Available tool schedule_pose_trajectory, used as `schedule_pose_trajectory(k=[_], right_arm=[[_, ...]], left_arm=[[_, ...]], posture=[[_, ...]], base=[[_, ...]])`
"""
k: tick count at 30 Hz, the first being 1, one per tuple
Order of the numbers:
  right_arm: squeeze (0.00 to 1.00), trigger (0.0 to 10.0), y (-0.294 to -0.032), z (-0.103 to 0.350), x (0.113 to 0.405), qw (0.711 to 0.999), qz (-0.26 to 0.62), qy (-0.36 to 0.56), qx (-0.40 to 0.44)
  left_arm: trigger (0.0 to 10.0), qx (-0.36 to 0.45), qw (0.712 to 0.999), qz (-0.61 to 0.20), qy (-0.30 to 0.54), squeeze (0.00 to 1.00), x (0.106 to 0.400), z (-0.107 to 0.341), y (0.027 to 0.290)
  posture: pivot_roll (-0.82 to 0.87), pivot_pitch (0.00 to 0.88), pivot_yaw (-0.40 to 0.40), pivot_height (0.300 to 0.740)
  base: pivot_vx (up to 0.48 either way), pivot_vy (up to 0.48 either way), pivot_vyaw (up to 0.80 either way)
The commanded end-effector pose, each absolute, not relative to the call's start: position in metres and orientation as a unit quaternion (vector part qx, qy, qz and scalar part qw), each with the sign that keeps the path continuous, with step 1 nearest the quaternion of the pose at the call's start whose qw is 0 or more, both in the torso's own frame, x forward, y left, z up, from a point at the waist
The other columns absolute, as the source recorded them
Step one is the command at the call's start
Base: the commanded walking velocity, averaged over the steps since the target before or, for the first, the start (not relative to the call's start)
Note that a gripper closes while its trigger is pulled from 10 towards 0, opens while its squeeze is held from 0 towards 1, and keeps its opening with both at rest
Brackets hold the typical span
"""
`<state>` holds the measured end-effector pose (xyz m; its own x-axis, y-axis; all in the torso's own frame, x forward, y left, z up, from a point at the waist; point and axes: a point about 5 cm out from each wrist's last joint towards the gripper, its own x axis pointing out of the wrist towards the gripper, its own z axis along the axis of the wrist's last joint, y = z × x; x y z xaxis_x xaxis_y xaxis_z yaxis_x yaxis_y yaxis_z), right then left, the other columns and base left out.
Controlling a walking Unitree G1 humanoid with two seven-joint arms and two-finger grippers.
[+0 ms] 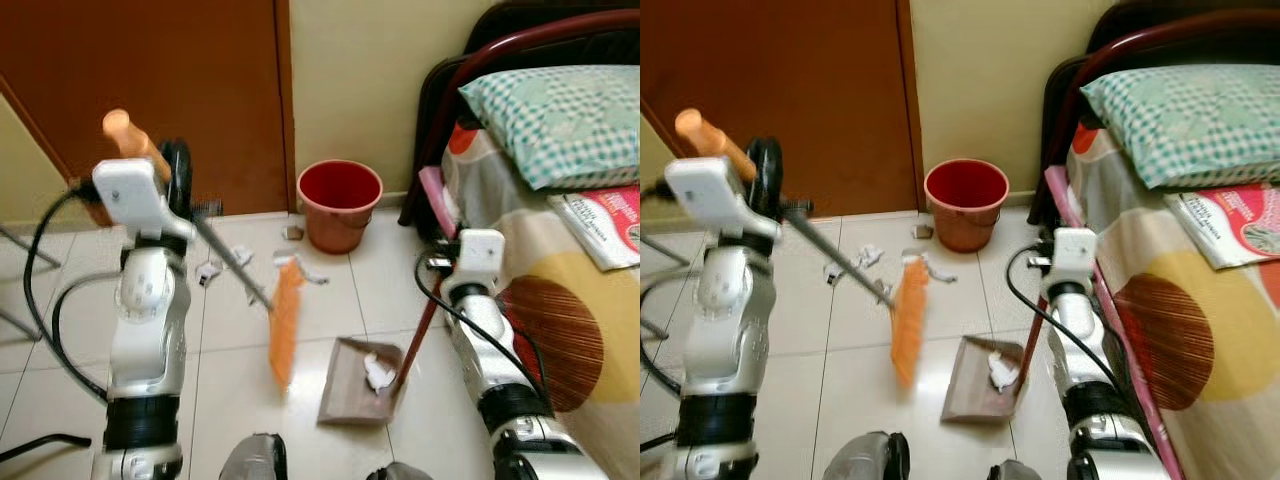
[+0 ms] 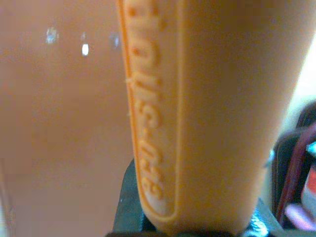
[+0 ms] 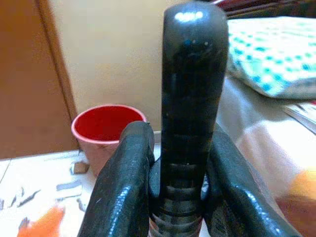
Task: Sweep floor
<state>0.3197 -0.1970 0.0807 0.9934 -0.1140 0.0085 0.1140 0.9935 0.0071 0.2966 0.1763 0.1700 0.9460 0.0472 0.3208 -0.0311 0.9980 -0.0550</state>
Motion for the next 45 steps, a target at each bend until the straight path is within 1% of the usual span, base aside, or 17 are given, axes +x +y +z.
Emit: schedule_pose_trajectory(k=[1, 6, 8, 12, 20, 21, 24, 25, 27, 29, 34, 39, 40, 41, 42, 44, 45], right_arm=[[0.00, 10.0, -0.196, 0.092, 0.318, 0.998, -0.039, -0.027, 0.033], [0.00, 10.0, -0.190, 0.093, 0.302, 0.999, 0.003, -0.021, 0.024], [0.00, 10.0, -0.190, 0.087, 0.289, 1.000, 0.027, 0.012, 0.004], [0.00, 10.0, -0.192, 0.078, 0.276, 0.997, 0.052, 0.058, -0.002], [0.00, 10.0, -0.196, 0.070, 0.262, 0.984, 0.108, 0.144, -0.014], [0.00, 10.0, -0.196, 0.065, 0.253, 0.971, 0.146, 0.188, -0.030], [0.00, 10.0, -0.198, 0.059, 0.239, 0.952, 0.182, 0.245, -0.036], [0.00, 10.0, -0.202, 0.057, 0.230, 0.941, 0.196, 0.274, -0.025], [0.00, 10.0, -0.203, 0.057, 0.226, 0.937, 0.200, 0.286, -0.016], [0.00, 10.0, -0.209, 0.056, 0.214, 0.922, 0.218, 0.319, 0.006], [0.00, 10.0, -0.214, 0.059, 0.207, 0.913, 0.235, 0.333, 0.002], [0.00, 10.0, -0.205, 0.071, 0.224, 0.937, 0.218, 0.272, -0.002], [0.00, 6.3, -0.202, 0.075, 0.228, 0.942, 0.217, 0.256, 0.000], [0.00, 6.3, -0.200, 0.077, 0.231, 0.945, 0.216, 0.247, 0.001], [0.00, 0.0, -0.196, 0.081, 0.233, 0.945, 0.225, 0.239, 0.005], [0.00, 0.0, -0.192, 0.086, 0.235, 0.945, 0.233, 0.229, 0.008], [0.00, 4.4, -0.190, 0.090, 0.239, 0.950, 0.227, 0.213, 0.010]], left_arm=[[10.0, -0.025, 0.991, 0.030, -0.125, 0.00, 0.293, 0.146, 0.173], [10.0, -0.011, 0.995, 0.007, -0.101, 0.00, 0.284, 0.126, 0.156], [10.0, -0.004, 0.996, -0.006, -0.089, 0.00, 0.279, 0.119, 0.152], [10.0, -0.005, 0.997, -0.005, -0.077, 0.00, 0.274, 0.113, 0.153], [10.0, 0.000, 0.997, 0.008, -0.075, 0.00, 0.275, 0.109, 0.159], [10.0, 0.003, 0.997, 0.010, -0.073, 0.00, 0.274, 0.107, 0.161], [10.0, 0.005, 0.997, 0.011, -0.071, 0.00, 0.272, 0.106, 0.162], [10.0, 0.006, 0.998, 0.012, -0.069, 0.00, 0.271, 0.105, 0.163], [10.0, 0.006, 0.998, 0.012, -0.068, 0.00, 0.271, 0.104, 0.163], [10.0, 0.005, 0.998, 0.014, -0.065, 0.00, 0.270, 0.103, 0.163], [10.0, 0.005, 0.998, 0.011, -0.063, 0.00, 0.270, 0.102, 0.161], [10.0, 0.006, 0.998, 0.007, -0.059, 0.00, 0.270, 0.100, 0.160], [10.0, 0.006, 0.998, 0.006, -0.058, 0.00, 0.270, 0.100, 0.160], [10.0, 0.006, 0.998, 0.006, -0.057, 0.00, 0.270, 0.099, 0.160], [10.0, 0.007, 0.998, 0.003, -0.056, 0.00, 0.270, 0.099, 0.160], [10.0, 0.009, 0.998, 0.000, -0.056, 0.00, 0.271, 0.100, 0.160], [10.0, 0.013, 0.999, 0.002, -0.053, 0.00, 0.271, 0.099, 0.161]], posture=[[0.05, 0.000, -0.004, 0.740], [0.04, 0.000, -0.001, 0.740], [0.02, 0.000, -0.009, 0.740], [0.01, 0.000, -0.010, 0.740], [0.01, 0.000, -0.020, 0.740], [0.01, 0.000, -0.025, 0.740], [0.01, 0.000, -0.029, 0.740], [0.01, 0.000, -0.029, 0.740], [0.01, 0.000, -0.029, 0.740], [0.01, 0.000, -0.032, 0.740], [0.01, 0.000, -0.029, 0.740], [0.01, 0.000, -0.020, 0.740], [0.01, 0.000, -0.020, 0.740], [0.01, 0.000, -0.020, 0.740], [0.01, 0.000, -0.003, 0.740], [0.01, 0.000, -0.003, 0.740], [0.01, 0.000, -0.011, 0.740]], base=[[0.000, 0.000, 0.00], [0.000, 0.000, 0.00], [0.000, 0.000, 0.00], [0.000, 0.000, 0.00], [0.000, 0.000, 0.00], [0.000, 0.000, 0.00], [0.000, 0.000, 0.00], [0.000, 0.000, 0.00], [0.000, 0.000, 0.00], [0.000, 0.000, 0.00], [0.000, 0.000, 0.00], [0.000, 0.000, 0.00], [0.000, 0.000, 0.00], [0.000, 0.000, 0.00], [0.000, 0.000, 0.00], [0.000, 0.000, 0.00], [0.000, 0.000, 0.00]])
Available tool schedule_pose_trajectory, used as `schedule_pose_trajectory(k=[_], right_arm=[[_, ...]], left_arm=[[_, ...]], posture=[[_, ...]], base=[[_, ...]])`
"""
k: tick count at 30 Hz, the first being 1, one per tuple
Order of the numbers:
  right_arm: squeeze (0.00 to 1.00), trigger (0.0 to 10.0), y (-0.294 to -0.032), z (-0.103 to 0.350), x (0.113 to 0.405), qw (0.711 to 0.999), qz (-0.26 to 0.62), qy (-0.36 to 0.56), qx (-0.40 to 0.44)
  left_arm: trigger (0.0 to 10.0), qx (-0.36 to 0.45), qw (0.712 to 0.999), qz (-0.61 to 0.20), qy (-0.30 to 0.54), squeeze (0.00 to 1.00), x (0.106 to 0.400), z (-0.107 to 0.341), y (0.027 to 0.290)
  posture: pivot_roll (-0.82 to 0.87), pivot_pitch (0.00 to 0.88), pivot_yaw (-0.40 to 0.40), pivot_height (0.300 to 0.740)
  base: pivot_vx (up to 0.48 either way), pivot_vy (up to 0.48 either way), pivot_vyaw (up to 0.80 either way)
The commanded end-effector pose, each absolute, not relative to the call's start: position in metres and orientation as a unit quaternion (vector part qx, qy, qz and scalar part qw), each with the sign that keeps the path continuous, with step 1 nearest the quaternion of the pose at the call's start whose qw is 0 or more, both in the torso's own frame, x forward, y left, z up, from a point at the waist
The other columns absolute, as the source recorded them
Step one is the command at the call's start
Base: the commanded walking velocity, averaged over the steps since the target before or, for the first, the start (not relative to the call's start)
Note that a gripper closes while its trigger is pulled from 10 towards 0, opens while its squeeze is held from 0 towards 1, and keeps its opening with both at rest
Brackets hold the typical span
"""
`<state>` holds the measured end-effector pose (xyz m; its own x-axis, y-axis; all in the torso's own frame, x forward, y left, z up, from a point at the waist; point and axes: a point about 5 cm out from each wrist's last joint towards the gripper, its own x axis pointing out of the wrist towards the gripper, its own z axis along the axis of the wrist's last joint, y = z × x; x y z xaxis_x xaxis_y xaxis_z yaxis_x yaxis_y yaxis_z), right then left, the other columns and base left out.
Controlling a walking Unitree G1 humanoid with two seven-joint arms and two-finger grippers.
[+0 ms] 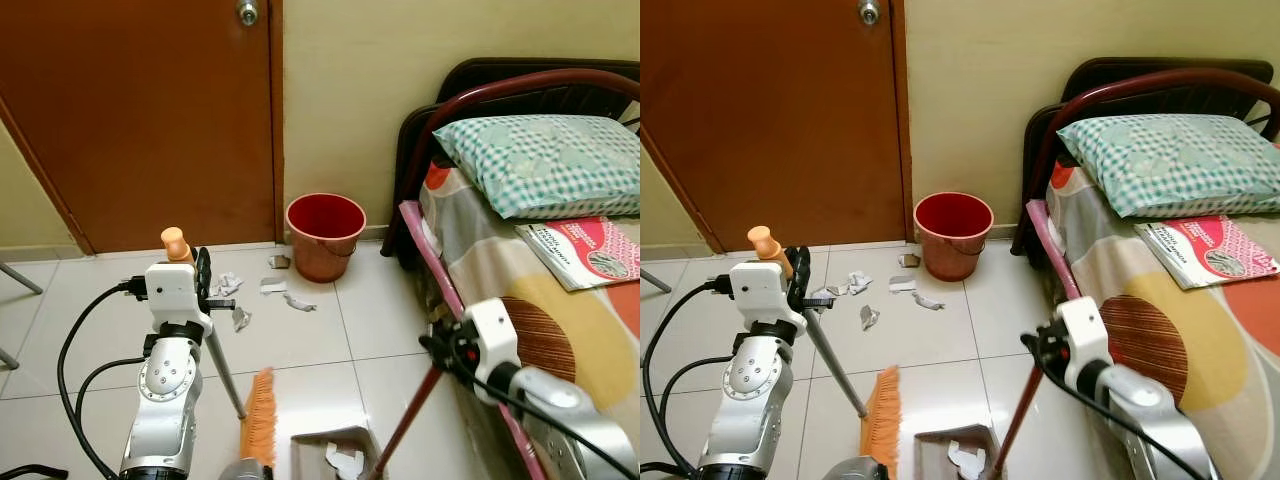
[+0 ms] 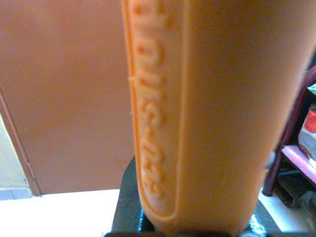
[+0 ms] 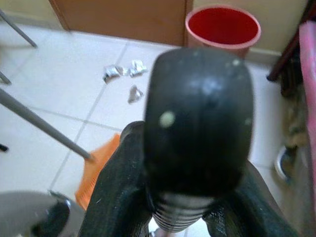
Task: Sweep floor
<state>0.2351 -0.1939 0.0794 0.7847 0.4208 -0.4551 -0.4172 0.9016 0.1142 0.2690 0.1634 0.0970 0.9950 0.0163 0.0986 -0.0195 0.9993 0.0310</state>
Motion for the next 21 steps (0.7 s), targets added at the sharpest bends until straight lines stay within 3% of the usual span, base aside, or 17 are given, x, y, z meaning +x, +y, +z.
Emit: schedule_pose_trajectory(k=[1, 8, 21], right_arm=[[0.00, 10.0, -0.190, 0.091, 0.242, 0.954, 0.220, 0.204, 0.013], [0.00, 10.0, -0.187, 0.090, 0.255, 0.971, 0.178, 0.160, 0.023], [0.00, 10.0, -0.188, 0.100, 0.273, 0.991, 0.108, 0.075, 0.016]], left_arm=[[10.0, 0.016, 0.999, 0.005, -0.051, 0.00, 0.271, 0.098, 0.163], [10.0, 0.023, 0.998, 0.034, -0.045, 0.00, 0.265, 0.093, 0.180], [10.0, 0.026, 0.998, 0.024, -0.050, 0.00, 0.270, 0.095, 0.177]], posture=[[0.01, 0.000, -0.011, 0.740], [0.01, 0.000, -0.018, 0.740], [0.00, 0.000, -0.019, 0.740]], base=[[0.000, 0.000, 0.00], [0.000, 0.000, 0.00], [0.000, 0.000, 0.00]])
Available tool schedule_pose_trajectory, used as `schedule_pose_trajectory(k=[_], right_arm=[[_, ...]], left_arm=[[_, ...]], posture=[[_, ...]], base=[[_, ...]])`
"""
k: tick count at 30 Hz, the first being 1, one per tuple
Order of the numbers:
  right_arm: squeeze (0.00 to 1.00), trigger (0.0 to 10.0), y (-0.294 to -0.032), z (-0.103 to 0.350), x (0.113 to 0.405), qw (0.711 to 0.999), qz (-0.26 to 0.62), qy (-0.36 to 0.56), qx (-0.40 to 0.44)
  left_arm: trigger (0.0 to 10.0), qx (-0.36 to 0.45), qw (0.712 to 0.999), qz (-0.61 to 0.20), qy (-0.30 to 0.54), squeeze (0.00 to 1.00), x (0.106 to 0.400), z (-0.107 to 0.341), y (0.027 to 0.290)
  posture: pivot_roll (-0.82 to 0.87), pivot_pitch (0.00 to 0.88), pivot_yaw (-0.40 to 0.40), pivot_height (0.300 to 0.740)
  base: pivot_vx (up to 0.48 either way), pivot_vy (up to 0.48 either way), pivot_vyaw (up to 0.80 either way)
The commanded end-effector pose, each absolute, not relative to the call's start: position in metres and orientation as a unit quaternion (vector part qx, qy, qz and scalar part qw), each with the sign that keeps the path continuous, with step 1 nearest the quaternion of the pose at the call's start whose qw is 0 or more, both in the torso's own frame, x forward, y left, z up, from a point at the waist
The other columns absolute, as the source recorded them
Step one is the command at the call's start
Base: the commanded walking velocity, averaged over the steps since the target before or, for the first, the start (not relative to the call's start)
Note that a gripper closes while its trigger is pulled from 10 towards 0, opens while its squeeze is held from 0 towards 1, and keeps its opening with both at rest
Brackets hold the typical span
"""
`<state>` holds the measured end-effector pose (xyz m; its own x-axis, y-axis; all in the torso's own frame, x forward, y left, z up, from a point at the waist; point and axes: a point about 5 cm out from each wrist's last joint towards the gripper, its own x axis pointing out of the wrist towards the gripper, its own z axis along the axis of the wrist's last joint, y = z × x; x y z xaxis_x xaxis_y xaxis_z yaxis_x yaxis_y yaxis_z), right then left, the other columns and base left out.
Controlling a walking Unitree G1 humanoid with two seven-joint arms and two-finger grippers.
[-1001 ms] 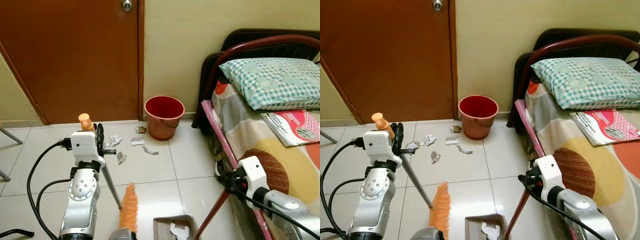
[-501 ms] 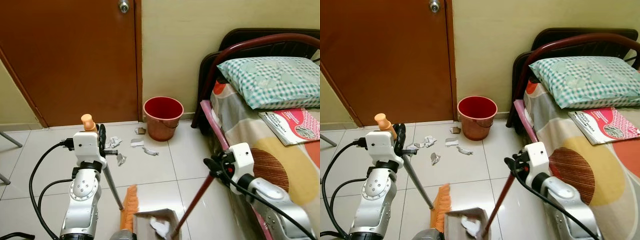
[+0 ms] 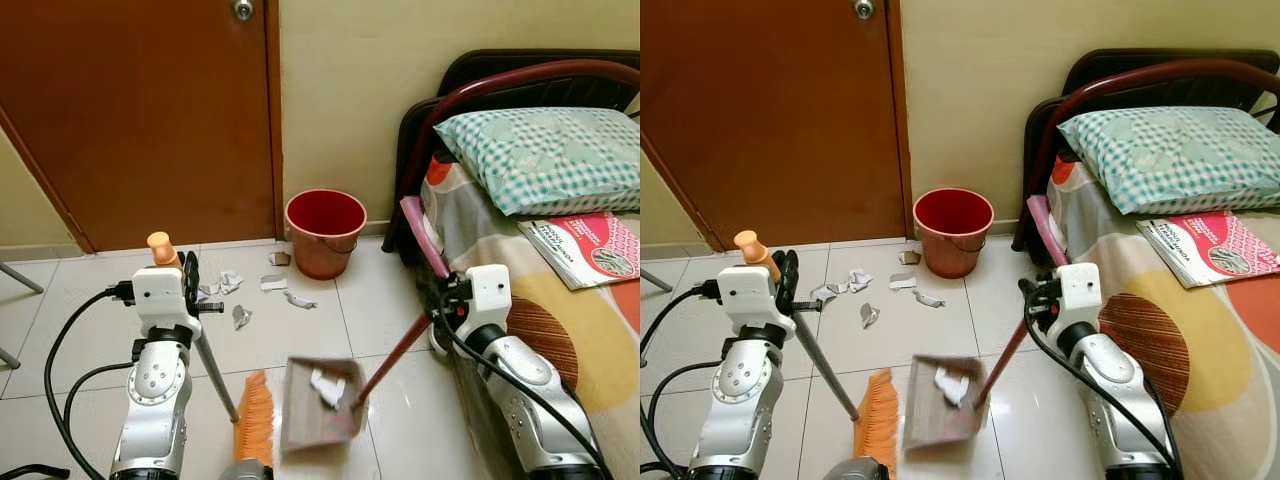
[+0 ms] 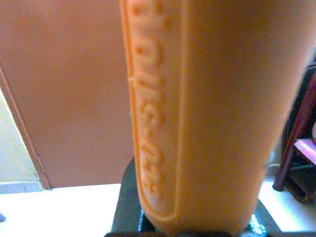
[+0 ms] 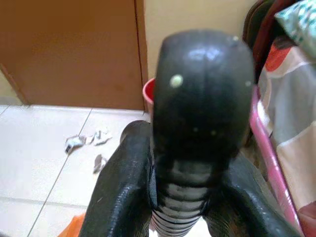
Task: Sweep floor
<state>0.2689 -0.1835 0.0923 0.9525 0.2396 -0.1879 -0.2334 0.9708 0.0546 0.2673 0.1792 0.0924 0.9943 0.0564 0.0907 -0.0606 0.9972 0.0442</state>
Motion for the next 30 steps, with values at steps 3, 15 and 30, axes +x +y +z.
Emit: schedule_pose_trajectory(k=[3, 15, 30], right_arm=[[0.00, 10.0, -0.186, 0.102, 0.276, 0.992, 0.105, 0.059, 0.021], [0.00, 10.0, -0.189, 0.109, 0.282, 0.995, 0.094, 0.036, 0.020], [0.00, 10.0, -0.186, 0.105, 0.280, 0.995, 0.090, 0.027, 0.019]], left_arm=[[10.0, 0.024, 0.998, 0.024, -0.050, 0.00, 0.269, 0.093, 0.175], [10.0, 0.027, 0.998, 0.024, -0.047, 0.00, 0.270, 0.092, 0.177], [10.0, 0.029, 0.998, 0.030, -0.041, 0.00, 0.266, 0.087, 0.180]], posture=[[0.00, 0.000, -0.019, 0.740], [0.00, 0.000, -0.017, 0.740], [0.01, 0.000, -0.046, 0.740]], base=[[0.000, 0.000, 0.00], [0.190, 0.000, 0.00], [0.371, 0.000, 0.37]])
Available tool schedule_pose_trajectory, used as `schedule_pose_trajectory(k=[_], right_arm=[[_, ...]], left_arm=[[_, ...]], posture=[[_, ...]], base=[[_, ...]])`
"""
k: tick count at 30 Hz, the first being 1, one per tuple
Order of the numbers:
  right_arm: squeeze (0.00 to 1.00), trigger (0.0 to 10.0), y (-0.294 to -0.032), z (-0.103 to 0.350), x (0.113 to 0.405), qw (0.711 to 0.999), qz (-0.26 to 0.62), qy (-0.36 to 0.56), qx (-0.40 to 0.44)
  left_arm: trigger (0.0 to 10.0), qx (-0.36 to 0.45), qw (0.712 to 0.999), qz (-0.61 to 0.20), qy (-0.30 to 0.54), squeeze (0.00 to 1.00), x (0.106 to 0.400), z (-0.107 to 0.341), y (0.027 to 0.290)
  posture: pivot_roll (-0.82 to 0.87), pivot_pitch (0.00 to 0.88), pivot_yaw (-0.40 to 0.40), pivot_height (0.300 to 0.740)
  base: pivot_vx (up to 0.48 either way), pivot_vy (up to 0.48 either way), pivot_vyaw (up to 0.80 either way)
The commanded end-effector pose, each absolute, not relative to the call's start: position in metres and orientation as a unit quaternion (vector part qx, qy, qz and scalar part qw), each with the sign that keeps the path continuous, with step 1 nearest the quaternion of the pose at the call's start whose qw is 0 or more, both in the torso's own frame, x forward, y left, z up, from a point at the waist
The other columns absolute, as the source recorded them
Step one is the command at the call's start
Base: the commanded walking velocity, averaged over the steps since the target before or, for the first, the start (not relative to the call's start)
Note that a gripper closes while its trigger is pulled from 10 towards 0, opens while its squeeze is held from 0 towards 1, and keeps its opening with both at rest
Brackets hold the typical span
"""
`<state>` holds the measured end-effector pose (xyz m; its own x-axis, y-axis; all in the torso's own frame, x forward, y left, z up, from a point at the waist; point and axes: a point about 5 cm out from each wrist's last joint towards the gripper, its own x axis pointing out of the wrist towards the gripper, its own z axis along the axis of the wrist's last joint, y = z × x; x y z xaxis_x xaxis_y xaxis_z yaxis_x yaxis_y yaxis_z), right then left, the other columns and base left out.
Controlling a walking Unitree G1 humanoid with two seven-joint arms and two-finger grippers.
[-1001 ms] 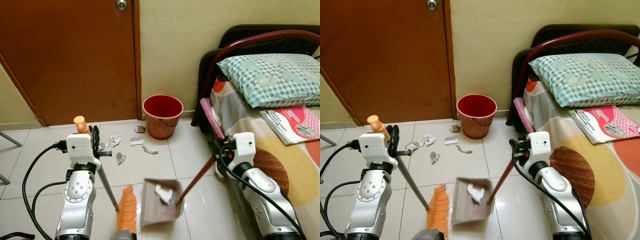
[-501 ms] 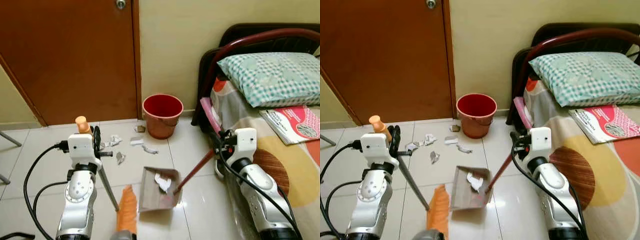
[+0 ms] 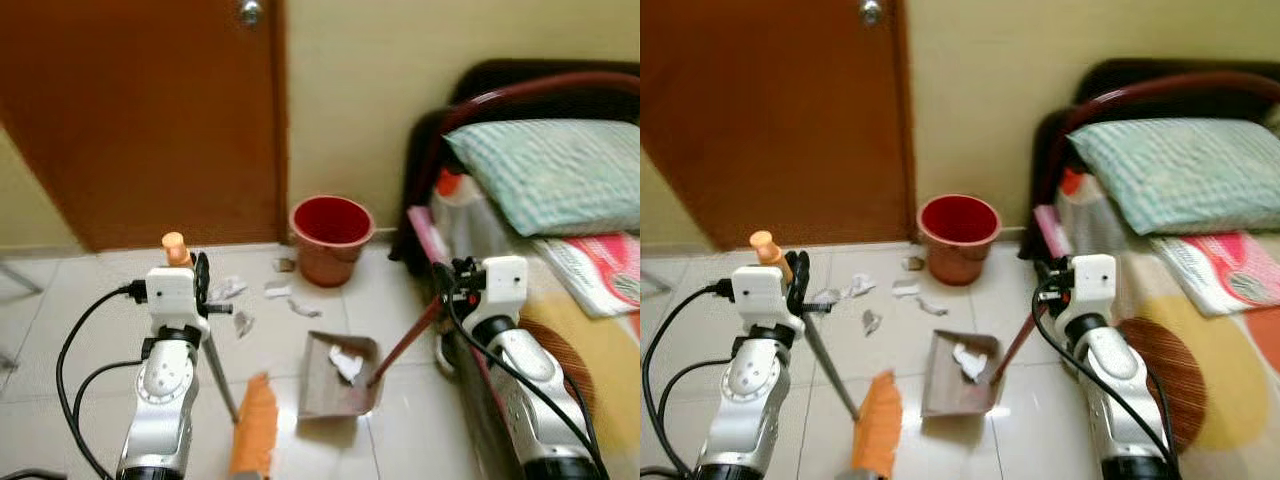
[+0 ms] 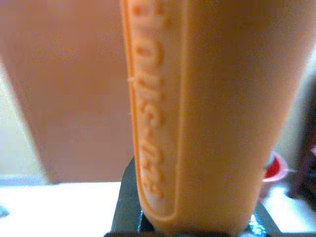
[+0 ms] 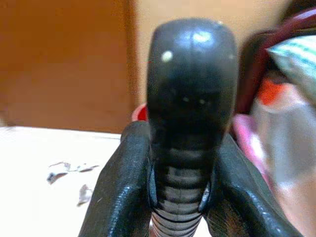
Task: Sweep floor
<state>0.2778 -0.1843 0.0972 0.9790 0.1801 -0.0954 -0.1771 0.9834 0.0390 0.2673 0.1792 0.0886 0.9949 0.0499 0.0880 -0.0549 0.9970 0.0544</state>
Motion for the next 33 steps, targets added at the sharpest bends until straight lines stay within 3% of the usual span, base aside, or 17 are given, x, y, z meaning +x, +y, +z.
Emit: schedule_pose_trajectory(k=[1, 5, 24, 33], right_arm=[[0.00, 10.0, -0.189, 0.103, 0.280, 0.996, 0.080, 0.030, 0.023], [0.00, 10.0, -0.192, 0.099, 0.280, 0.996, 0.074, 0.036, 0.029], [0.00, 10.0, -0.185, 0.116, 0.302, 0.996, 0.076, -0.002, 0.037], [0.00, 10.0, -0.183, 0.112, 0.299, 0.996, 0.079, 0.003, 0.030]], left_arm=[[10.0, 0.028, 0.998, 0.032, -0.039, 0.00, 0.265, 0.085, 0.180], [10.0, 0.025, 0.999, 0.035, -0.031, 0.00, 0.262, 0.080, 0.179], [10.0, 0.030, 0.999, 0.021, -0.037, 0.00, 0.271, 0.084, 0.178], [10.0, 0.029, 0.999, 0.011, -0.038, 0.00, 0.270, 0.083, 0.175]], posture=[[0.01, 0.000, -0.046, 0.740], [0.01, 0.000, -0.049, 0.740], [0.02, 0.000, -0.019, 0.740], [0.01, 0.000, -0.019, 0.740]], base=[[0.379, 0.000, 0.59], [0.379, 0.000, 0.51], [0.376, 0.000, 0.00], [0.372, 0.000, -0.71]])
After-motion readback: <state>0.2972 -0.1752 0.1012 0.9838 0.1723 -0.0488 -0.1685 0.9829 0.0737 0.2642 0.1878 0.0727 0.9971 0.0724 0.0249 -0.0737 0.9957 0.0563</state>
